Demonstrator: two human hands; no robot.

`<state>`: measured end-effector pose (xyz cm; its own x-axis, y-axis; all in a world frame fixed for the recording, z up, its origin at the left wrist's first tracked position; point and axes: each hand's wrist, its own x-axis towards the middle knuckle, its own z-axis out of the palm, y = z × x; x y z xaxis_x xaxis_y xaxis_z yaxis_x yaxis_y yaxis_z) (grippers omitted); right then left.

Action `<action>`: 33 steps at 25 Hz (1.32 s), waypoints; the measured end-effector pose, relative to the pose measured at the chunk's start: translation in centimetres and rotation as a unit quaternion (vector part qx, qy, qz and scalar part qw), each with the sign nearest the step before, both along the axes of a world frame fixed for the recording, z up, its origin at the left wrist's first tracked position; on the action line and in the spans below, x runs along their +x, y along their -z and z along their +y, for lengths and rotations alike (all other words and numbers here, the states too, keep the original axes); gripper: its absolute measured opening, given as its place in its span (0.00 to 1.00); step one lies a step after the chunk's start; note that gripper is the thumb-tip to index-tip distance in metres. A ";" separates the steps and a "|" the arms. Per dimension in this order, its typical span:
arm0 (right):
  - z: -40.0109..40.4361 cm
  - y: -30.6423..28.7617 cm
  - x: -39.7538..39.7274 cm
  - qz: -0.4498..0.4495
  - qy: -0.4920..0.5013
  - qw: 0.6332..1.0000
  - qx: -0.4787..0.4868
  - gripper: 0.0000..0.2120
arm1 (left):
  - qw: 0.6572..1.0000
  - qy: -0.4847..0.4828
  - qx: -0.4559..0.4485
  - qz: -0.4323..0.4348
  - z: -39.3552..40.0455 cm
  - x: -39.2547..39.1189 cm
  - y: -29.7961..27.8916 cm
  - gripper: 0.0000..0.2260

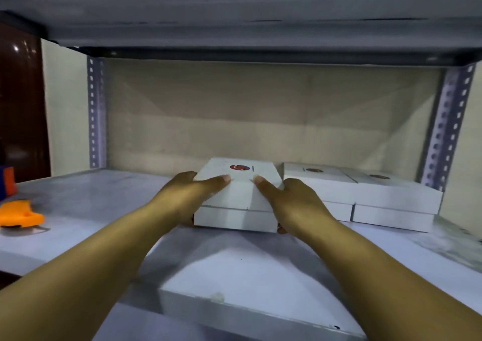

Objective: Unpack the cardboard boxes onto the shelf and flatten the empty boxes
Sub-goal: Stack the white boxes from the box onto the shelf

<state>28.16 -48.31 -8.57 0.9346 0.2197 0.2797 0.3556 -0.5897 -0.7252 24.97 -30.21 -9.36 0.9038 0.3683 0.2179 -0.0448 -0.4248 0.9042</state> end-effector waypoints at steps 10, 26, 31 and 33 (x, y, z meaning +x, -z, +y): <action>-0.6 1.0 1.0 -0.159 0.063 0.972 -0.160 0.20 | 0.974 -0.117 0.191 -0.017 -0.7 2.4 0.4 0.31; -0.8 2.8 6.7 -0.269 0.077 0.872 -0.402 0.32 | 0.913 -0.067 0.401 -0.032 -0.3 8.0 0.9 0.19; -1.0 2.2 7.4 -0.256 0.074 0.873 -0.408 0.33 | 0.922 -0.035 0.378 -0.075 0.6 8.4 1.5 0.27; -1.0 2.1 7.5 -0.265 0.077 0.874 -0.401 0.32 | 0.930 -0.021 0.358 -0.082 0.9 8.5 1.6 0.26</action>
<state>35.63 -49.33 -10.71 0.7561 0.4267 0.4962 0.3882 -0.9028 0.1849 33.44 -29.29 -10.98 0.8246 0.1105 0.5549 -0.1269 -0.9197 0.3717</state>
